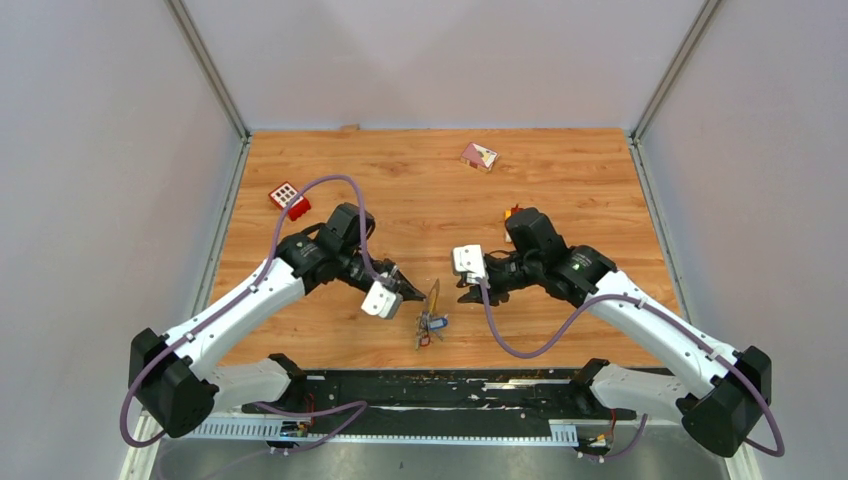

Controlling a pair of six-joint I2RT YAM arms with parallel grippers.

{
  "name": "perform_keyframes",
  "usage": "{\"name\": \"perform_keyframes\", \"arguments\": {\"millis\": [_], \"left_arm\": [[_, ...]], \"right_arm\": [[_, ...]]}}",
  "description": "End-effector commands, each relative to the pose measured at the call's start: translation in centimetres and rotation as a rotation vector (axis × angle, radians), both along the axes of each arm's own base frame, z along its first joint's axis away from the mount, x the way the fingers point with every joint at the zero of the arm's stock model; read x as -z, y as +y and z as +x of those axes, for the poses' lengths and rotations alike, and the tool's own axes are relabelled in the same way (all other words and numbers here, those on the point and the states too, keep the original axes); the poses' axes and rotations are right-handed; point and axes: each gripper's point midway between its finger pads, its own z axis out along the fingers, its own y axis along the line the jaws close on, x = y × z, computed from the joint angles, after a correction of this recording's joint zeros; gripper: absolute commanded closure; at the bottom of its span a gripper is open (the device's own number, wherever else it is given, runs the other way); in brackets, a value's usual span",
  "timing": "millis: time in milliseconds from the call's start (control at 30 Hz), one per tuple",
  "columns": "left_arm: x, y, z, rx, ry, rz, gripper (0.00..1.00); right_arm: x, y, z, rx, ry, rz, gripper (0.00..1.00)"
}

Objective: Put the keys on the keyring

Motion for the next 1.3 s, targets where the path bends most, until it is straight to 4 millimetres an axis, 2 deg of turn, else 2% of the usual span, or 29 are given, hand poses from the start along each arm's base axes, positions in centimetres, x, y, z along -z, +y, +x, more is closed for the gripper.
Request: {"name": "perform_keyframes", "arguments": {"millis": [0,133,367,567,767,833,1133,1267], "left_arm": [[-3.9,-2.1,3.0,-0.197,0.106,-0.088,1.0],[-4.9,-2.9,4.5,-0.327,0.215,-0.122,1.0],[-5.5,-4.0,4.5,-0.383,0.418,-0.179,1.0],[-5.6,-4.2,4.6,-0.391,0.451,-0.206,1.0],[-5.7,-4.1,4.8,-0.414,0.458,-0.218,1.0],[-5.7,-4.1,4.8,-0.418,0.458,-0.221,1.0],[-5.7,-4.0,4.6,-0.416,0.455,-0.226,1.0],[-5.8,-3.9,4.5,-0.409,0.447,-0.23,1.0]], "right_arm": [[-2.2,1.2,-0.1,-0.015,-0.025,0.071,0.69],[-3.6,1.5,0.6,0.016,-0.064,0.102,0.69],[-6.1,2.4,2.7,0.117,-0.097,0.169,0.7],[-6.6,2.5,3.9,0.176,-0.101,0.181,0.7],[-6.7,3.0,3.3,0.144,-0.065,0.188,0.7],[-6.5,3.0,3.4,0.148,-0.066,0.184,0.73],[-6.5,2.9,3.7,0.161,-0.077,0.182,0.99],[-6.5,2.6,4.2,0.188,-0.099,0.179,1.0]]}}
